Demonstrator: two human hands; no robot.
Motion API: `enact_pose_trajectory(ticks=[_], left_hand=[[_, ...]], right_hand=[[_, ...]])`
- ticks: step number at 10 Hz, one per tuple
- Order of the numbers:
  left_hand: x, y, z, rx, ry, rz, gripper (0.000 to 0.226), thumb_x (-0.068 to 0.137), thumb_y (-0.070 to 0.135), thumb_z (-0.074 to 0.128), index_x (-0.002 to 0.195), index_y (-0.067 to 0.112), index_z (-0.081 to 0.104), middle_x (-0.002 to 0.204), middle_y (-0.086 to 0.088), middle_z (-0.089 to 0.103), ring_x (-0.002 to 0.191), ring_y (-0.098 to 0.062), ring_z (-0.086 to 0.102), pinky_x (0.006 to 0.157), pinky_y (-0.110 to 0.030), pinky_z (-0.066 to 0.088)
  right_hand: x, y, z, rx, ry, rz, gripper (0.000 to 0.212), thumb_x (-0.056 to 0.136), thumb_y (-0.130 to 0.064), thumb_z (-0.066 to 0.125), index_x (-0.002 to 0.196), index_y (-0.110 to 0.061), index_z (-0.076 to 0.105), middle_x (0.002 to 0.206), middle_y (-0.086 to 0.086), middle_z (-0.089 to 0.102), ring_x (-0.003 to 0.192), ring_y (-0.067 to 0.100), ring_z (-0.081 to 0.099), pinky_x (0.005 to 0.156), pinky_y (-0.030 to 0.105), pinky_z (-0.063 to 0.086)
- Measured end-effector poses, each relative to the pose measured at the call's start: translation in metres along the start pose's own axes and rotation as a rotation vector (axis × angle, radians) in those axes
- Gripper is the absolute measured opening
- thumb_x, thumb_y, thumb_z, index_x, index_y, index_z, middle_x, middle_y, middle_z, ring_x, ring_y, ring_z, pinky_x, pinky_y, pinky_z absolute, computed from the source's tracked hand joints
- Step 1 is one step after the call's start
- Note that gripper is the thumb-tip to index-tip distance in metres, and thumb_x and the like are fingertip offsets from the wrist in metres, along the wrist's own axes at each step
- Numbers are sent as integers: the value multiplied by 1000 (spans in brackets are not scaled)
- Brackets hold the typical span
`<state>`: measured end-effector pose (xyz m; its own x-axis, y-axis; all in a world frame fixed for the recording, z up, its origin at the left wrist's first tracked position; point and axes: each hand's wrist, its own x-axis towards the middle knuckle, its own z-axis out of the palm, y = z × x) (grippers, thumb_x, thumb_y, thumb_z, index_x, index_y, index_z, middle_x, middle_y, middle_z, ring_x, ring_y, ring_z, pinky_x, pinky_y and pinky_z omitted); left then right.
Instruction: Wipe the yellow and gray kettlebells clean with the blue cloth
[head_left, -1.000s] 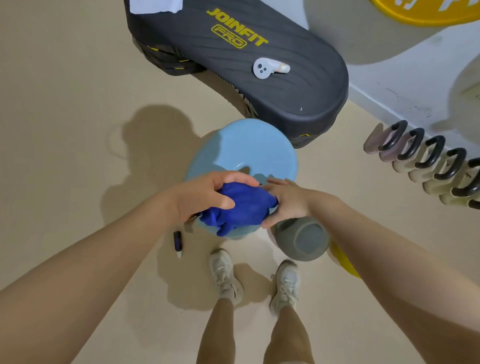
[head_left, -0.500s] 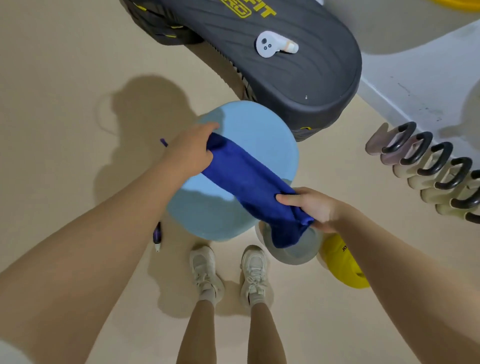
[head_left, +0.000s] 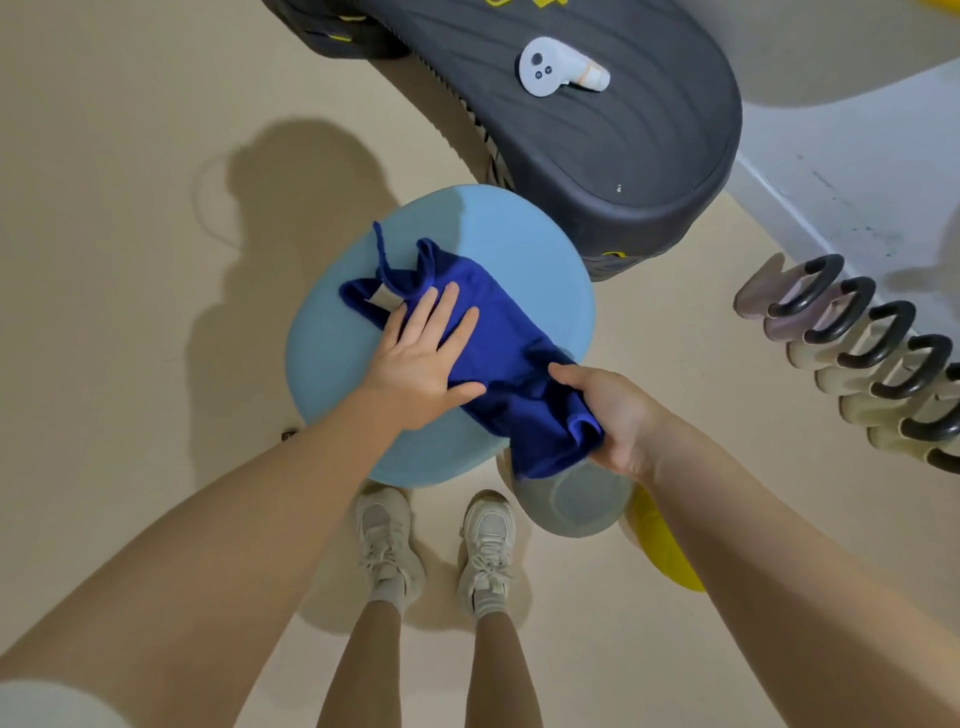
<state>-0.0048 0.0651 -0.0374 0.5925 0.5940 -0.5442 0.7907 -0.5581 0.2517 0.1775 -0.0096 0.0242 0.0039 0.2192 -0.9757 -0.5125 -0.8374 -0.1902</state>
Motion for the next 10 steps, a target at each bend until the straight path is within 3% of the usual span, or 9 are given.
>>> enact_pose_trajectory(ticks=[1, 2, 3, 4, 5, 6, 7, 9, 10], left_hand=[[-7, -12, -11, -553, 178, 33, 55, 96, 33, 40, 147, 16, 26, 157, -4, 18, 144, -18, 17, 115, -29, 8], [-24, -22, -28, -1021, 310, -125, 57, 92, 38, 30, 145, 17, 28, 138, 1, 46, 123, -12, 46, 103, -17, 29], [-33, -25, -35, -1021, 457, -164, 61, 92, 41, 27, 144, 11, 26, 130, -6, 48, 115, -16, 49, 94, -8, 32], [-36, -21, -38, -756, 575, -91, 62, 86, 34, 37, 139, 2, 34, 139, -19, 40, 126, -25, 38, 106, -27, 28], [-36, -15, -27, -311, 634, 178, 38, 86, 20, 51, 119, 2, 57, 132, -21, 50, 121, -32, 44, 105, -41, 32], [-31, -24, -8, 37, 459, 235, 42, 88, 32, 47, 116, 6, 64, 124, -12, 61, 118, -31, 55, 105, -43, 35], [-31, -34, 2, 119, 274, 40, 59, 85, 44, 43, 130, 9, 53, 138, -8, 52, 123, -30, 52, 104, -43, 38], [-37, -15, -31, 108, -31, -70, 68, 97, 41, 36, 150, 12, 4, 159, -2, -7, 145, -27, -1, 116, -41, 5], [-60, 9, -54, 170, 3, 55, 65, 96, 35, 40, 149, 10, 10, 159, -8, 6, 144, -29, 7, 116, -40, 8]], right_hand=[[-3, -11, 34, 207, -124, -47, 25, 95, -23, 47, 115, -12, 59, 105, 12, 68, 90, 27, 66, 79, 37, 53], [0, -20, 70, 283, -186, -72, 37, 94, -34, 48, 119, -7, 55, 112, 13, 64, 102, 32, 61, 94, 45, 48], [4, -24, 93, 417, -209, -38, 52, 93, -38, 48, 131, -3, 40, 126, 24, 51, 116, 38, 52, 97, 45, 42], [8, -23, 102, 584, -214, -73, 55, 94, -36, 47, 138, -6, 32, 131, 27, 45, 118, 39, 51, 101, 44, 42], [11, -13, 103, 450, -133, -138, 29, 98, -28, 42, 119, -8, 46, 106, 17, 57, 86, 28, 64, 75, 34, 55], [12, -6, 93, 136, -35, -214, 37, 96, -11, 36, 130, -20, 44, 98, 7, 64, 74, 24, 66, 62, 29, 55], [13, -5, 73, -141, 42, -256, 45, 92, -4, 36, 132, -25, 43, 101, 4, 67, 74, 24, 66, 69, 28, 54], [-11, 13, 33, -223, 129, -276, 31, 90, 0, 42, 116, -12, 55, 99, 10, 63, 65, 22, 58, 69, 28, 47], [-37, 35, 10, -291, 222, -332, 28, 92, -4, 43, 115, -12, 56, 111, 12, 62, 80, 24, 60, 85, 33, 48]])
